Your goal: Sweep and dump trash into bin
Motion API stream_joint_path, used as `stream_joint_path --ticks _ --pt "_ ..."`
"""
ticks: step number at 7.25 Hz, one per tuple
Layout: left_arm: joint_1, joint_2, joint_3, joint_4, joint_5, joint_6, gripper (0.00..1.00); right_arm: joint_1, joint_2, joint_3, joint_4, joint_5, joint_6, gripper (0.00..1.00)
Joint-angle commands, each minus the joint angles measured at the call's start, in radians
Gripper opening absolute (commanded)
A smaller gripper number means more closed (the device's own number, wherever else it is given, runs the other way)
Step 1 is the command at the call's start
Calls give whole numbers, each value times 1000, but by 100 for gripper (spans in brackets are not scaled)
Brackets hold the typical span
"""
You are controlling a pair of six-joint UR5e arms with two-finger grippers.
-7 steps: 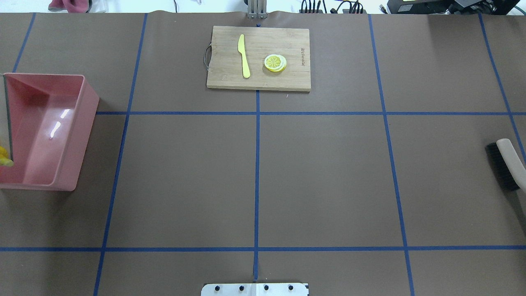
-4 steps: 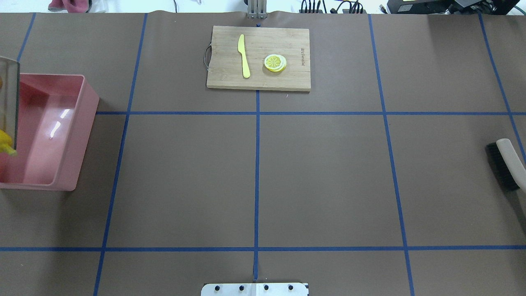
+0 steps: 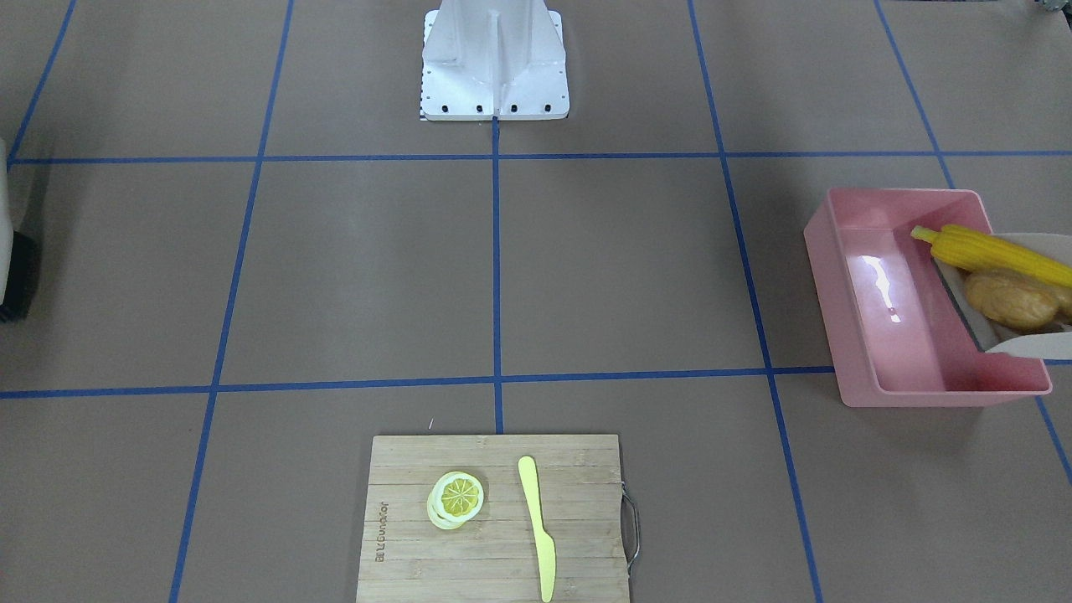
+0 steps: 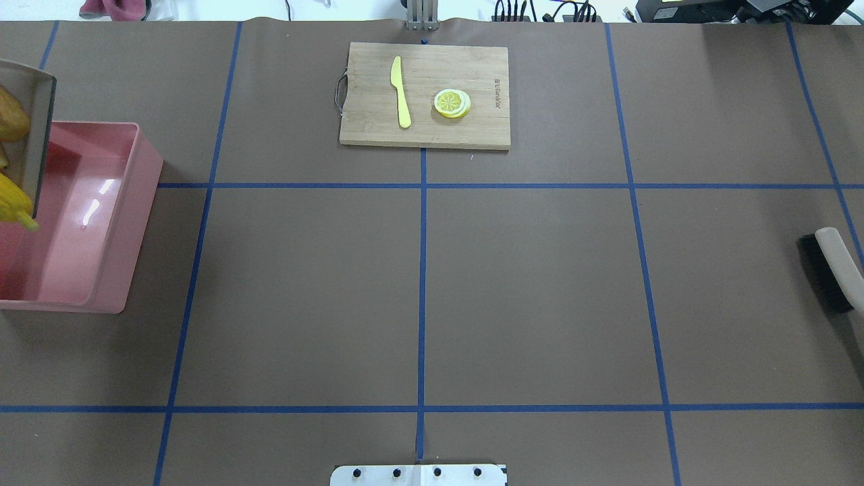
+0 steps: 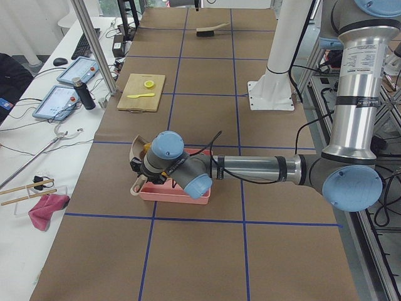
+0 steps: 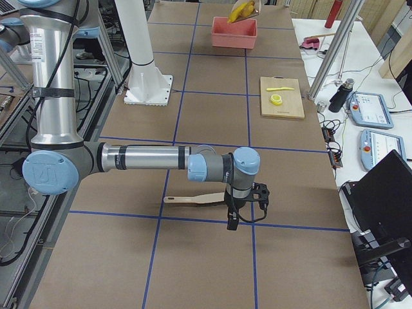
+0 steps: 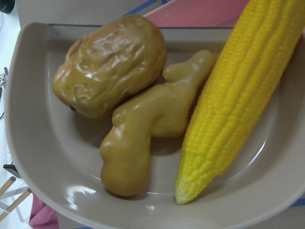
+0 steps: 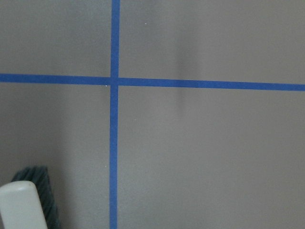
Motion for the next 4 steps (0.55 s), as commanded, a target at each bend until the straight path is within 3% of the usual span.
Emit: stream_joint_path --ticks 1,2,4 --pt "0 -27 -10 3 50 242 0 0 -10 98 -19 18 112 100" --pt "0 -28 -11 -4 49 257 0 0 -24 147 -16 12 112 100" --pt "0 -29 -40 -7 47 283 0 3 -30 136 -8 83 114 100"
